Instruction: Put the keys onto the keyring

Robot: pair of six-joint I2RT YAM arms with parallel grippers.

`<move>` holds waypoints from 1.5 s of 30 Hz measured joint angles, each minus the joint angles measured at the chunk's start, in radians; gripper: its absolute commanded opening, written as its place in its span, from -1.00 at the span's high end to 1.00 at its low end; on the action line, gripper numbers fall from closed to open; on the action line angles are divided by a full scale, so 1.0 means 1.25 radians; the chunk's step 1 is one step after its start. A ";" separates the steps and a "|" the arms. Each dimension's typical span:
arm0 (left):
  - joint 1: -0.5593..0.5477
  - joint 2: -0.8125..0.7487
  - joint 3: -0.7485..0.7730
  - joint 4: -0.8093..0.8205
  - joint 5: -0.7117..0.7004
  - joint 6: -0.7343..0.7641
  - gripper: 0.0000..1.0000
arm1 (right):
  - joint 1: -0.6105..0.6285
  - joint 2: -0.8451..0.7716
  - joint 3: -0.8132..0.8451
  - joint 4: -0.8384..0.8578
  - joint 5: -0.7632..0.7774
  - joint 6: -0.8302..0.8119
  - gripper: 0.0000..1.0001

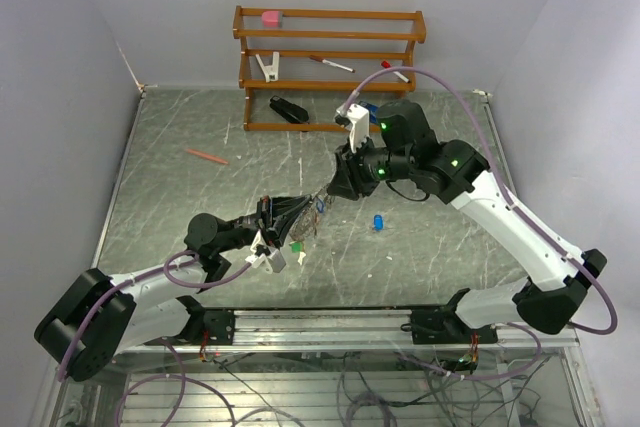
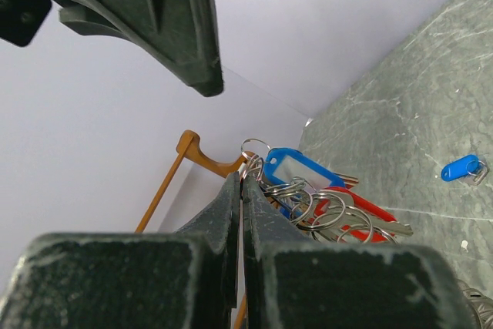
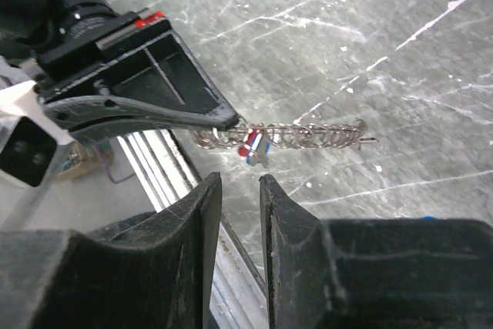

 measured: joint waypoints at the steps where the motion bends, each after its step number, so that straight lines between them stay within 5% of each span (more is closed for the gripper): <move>1: 0.000 0.000 0.000 0.000 0.000 0.000 0.86 | -0.004 -0.001 -0.006 0.000 0.001 -0.005 0.42; 12: 0.000 -0.001 0.000 0.000 0.001 0.001 0.86 | -0.047 -0.022 -0.074 0.029 -0.063 -0.077 0.30; 45: 0.000 -0.001 0.011 0.000 0.002 0.001 0.86 | -0.057 0.025 -0.105 0.111 -0.179 -0.134 0.39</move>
